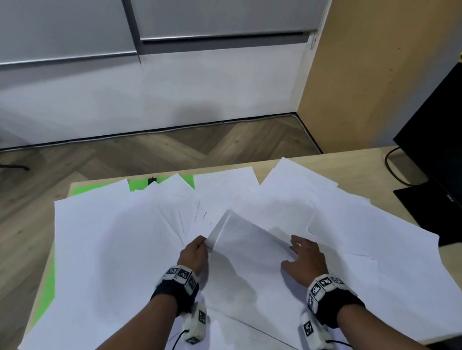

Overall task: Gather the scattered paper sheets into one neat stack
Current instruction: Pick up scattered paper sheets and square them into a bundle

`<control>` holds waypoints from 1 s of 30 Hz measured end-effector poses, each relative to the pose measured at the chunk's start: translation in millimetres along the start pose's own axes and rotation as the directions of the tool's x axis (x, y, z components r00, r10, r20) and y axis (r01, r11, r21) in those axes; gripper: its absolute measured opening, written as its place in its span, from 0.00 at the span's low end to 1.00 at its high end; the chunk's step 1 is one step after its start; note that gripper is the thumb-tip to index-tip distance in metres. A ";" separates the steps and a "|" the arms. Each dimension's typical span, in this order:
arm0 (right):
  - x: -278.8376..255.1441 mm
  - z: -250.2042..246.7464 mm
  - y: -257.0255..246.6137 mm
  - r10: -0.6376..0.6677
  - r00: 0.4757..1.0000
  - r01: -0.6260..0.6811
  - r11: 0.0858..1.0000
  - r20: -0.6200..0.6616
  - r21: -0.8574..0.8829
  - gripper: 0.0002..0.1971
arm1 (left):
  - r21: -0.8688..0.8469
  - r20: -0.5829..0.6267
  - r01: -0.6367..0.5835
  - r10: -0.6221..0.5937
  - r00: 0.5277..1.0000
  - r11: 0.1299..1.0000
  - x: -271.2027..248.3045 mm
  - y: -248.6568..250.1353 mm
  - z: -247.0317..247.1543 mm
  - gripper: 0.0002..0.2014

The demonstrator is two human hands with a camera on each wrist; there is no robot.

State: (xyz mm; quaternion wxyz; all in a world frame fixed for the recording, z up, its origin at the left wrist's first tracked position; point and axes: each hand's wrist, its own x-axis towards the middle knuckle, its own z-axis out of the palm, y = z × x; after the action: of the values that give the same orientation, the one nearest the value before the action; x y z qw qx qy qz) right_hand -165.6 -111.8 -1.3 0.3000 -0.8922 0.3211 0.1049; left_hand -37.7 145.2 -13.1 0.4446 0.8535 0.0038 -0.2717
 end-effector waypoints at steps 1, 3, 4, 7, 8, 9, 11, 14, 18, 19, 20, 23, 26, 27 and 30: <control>1.1 0.8 -2.8 0.007 1.000 -0.007 0.999 -0.001 -0.033 0.32 | -0.048 -0.009 -0.015 0.015 1.000 0.999 -4.7 1.2 4.2 0.10; 3.1 2.4 -6.6 0.050 0.998 -0.047 0.997 0.038 -0.068 0.27 | -0.141 -0.035 -0.033 0.028 0.999 0.989 -12.3 1.8 11.6 0.12; 3.8 3.2 -7.6 0.074 0.995 -0.070 0.996 0.073 -0.052 0.24 | -0.175 -0.046 -0.027 0.019 0.999 0.984 -15.6 2.5 14.8 0.12; 5.7 5.4 -4.8 0.078 0.991 -0.080 0.997 0.105 0.017 0.12 | -0.142 -0.023 0.032 -0.035 0.999 0.989 -17.7 2.5 19.0 0.19; 6.2 5.6 -2.9 0.075 0.992 -0.079 0.996 0.104 0.042 0.10 | -0.123 0.001 0.036 -0.036 0.999 0.992 -17.8 2.0 18.6 0.18; 4.5 4.9 -2.4 0.074 0.992 -0.082 0.994 0.102 0.068 0.13 | -0.084 0.018 0.041 -0.039 0.999 0.996 -17.1 -0.2 17.4 0.16; 2.9 2.7 -2.0 0.057 0.993 -0.067 0.993 0.101 0.097 0.17 | 0.047 0.060 0.027 -0.030 0.998 0.999 -14.6 -6.5 15.2 0.14; 2.2 -2.5 -2.1 0.039 0.997 -0.050 0.986 0.073 0.157 0.07 | 0.202 0.102 0.004 -0.025 0.995 0.979 -12.0 -11.0 12.5 0.18; 1.3 -8.7 -5.8 0.043 0.996 -0.061 0.969 0.078 0.242 0.27 | 0.181 0.109 -0.009 -0.011 0.994 0.983 -10.5 -3.6 6.7 0.16; 1.4 -10.7 -6.4 0.032 0.995 -0.051 0.977 0.096 0.209 0.27 | 0.158 0.109 -0.022 0.005 0.994 0.987 -10.9 0.1 4.2 0.15; 3.0 -11.5 -4.5 0.017 0.993 -0.036 0.985 0.114 0.169 0.26 | 0.134 0.110 -0.032 0.017 0.994 0.990 -10.0 3.0 1.8 0.15; 2.8 -16.7 -2.8 -0.028 0.980 0.015 0.998 0.198 0.064 0.18 | 0.066 0.106 -0.074 0.067 0.992 0.995 -6.2 10.7 -5.0 0.16; -1.5 -17.7 -1.2 -0.083 0.967 0.064 0.994 0.243 0.085 0.13 | 0.044 0.115 -0.112 0.107 0.988 0.993 -2.9 15.5 -7.3 0.17; -1.8 -16.1 1.3 -0.091 0.966 0.068 0.993 0.242 0.098 0.15 | 0.043 0.117 -0.124 0.118 0.986 0.991 -2.4 16.3 -6.4 0.17; -0.4 -8.3 9.9 -0.073 0.978 0.041 0.986 0.198 0.161 0.15 | 0.152 0.049 -0.144 0.138 0.989 0.978 0.1 10.7 -0.4 0.16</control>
State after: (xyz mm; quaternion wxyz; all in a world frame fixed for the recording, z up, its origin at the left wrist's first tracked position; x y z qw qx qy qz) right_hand -172.3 -122.7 0.8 0.4031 -0.8594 0.2702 0.1611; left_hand -34.8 139.0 -4.9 0.3952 0.8783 -0.0864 -0.2549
